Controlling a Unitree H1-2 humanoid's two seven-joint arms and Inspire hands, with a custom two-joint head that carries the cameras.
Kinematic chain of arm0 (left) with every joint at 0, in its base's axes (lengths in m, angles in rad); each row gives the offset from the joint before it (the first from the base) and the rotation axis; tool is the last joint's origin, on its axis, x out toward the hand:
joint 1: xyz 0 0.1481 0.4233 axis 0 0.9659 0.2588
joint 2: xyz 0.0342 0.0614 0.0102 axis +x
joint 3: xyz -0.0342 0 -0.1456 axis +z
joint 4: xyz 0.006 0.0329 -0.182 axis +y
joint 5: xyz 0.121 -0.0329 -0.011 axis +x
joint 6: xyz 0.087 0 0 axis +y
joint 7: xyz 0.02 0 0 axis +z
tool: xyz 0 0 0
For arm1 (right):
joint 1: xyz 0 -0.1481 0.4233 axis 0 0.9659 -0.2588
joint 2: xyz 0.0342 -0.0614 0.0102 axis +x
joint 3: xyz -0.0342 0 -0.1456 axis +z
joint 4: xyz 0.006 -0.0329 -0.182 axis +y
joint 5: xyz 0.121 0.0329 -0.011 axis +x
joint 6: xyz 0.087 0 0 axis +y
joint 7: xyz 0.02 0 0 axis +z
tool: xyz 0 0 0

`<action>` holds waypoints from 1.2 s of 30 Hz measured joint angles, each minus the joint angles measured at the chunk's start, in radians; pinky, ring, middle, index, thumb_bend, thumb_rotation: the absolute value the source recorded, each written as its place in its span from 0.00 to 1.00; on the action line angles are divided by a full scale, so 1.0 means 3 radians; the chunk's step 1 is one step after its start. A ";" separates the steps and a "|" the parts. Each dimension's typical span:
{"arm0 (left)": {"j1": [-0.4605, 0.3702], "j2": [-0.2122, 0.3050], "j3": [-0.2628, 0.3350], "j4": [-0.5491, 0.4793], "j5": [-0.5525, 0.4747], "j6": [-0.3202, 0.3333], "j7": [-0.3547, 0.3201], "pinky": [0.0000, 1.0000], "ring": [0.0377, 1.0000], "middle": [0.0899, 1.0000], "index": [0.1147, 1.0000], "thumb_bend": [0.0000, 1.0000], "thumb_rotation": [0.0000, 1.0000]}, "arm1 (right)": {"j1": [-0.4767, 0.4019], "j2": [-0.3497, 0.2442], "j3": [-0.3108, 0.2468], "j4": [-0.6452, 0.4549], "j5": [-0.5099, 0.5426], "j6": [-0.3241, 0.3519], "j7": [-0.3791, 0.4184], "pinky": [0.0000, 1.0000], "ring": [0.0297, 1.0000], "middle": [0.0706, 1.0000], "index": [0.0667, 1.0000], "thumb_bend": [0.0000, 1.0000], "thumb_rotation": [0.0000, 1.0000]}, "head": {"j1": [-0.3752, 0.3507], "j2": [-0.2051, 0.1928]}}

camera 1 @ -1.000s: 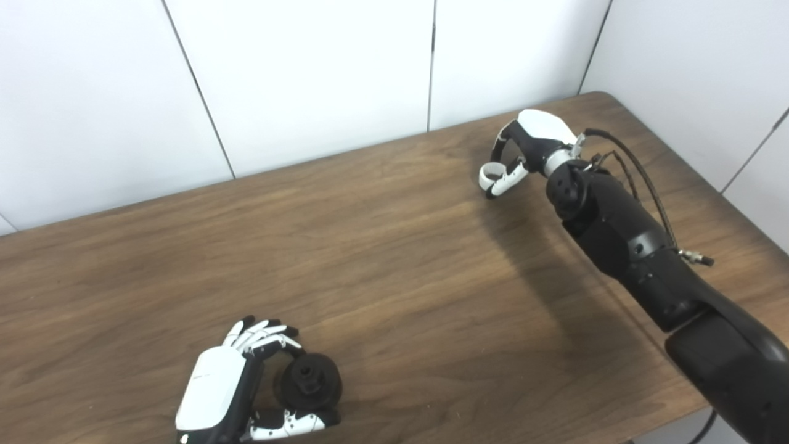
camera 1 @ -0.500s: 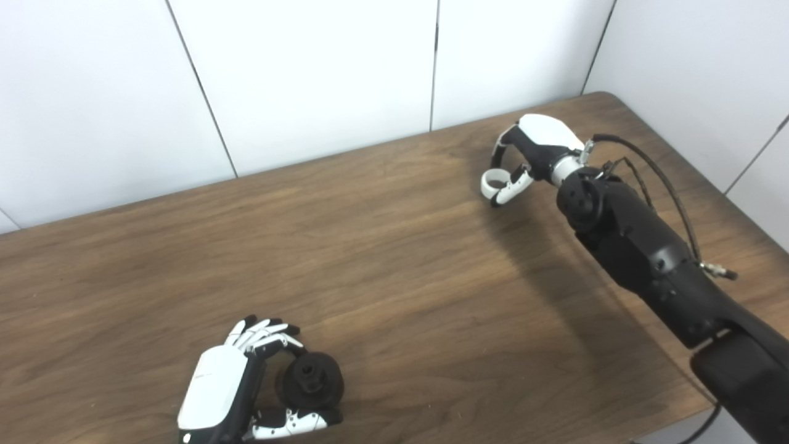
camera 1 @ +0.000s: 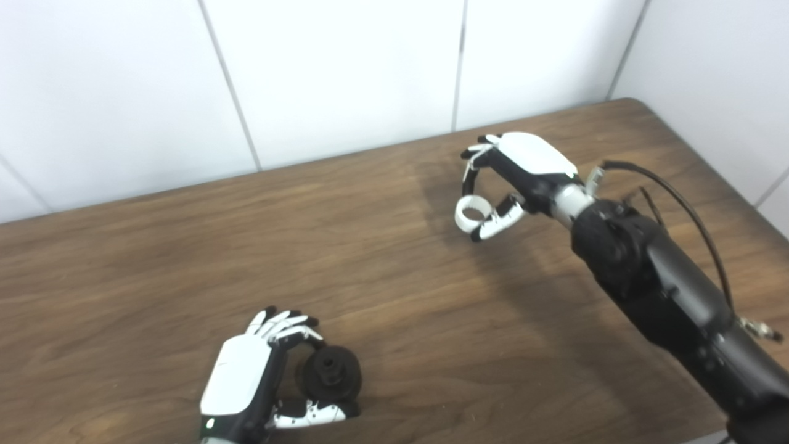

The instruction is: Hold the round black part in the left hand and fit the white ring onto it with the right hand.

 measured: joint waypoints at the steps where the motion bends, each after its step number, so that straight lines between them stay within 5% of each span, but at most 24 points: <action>1: 0.0000 -0.0014 -0.0007 0.0000 0.0007 0.0008 0.0000 0.96 0.85 0.76 0.42 0.52 0.05 | 0.0045 0.0018 0.0008 -0.0070 -0.0001 -0.0001 0.0024 1.00 0.96 0.85 0.45 0.52 0.14 | 0.0036 0.0005; 13: -0.0005 -0.0121 -0.0119 -0.0054 0.0133 0.0183 -0.0033 0.99 0.87 0.77 0.42 0.52 0.05 | 0.0274 0.0400 0.0154 -0.0832 -0.0012 0.0007 0.0399 1.00 0.96 0.84 0.45 0.52 0.13 | 0.0338 0.0092; 36: -0.0011 -0.0174 -0.0229 -0.0175 0.0252 0.0403 -0.0156 1.00 0.87 0.77 0.42 0.52 0.05 | 0.0461 0.0881 0.0460 -0.1105 -0.0145 -0.0014 0.0749 1.00 0.98 0.85 0.45 0.52 0.13 | 0.0491 0.0240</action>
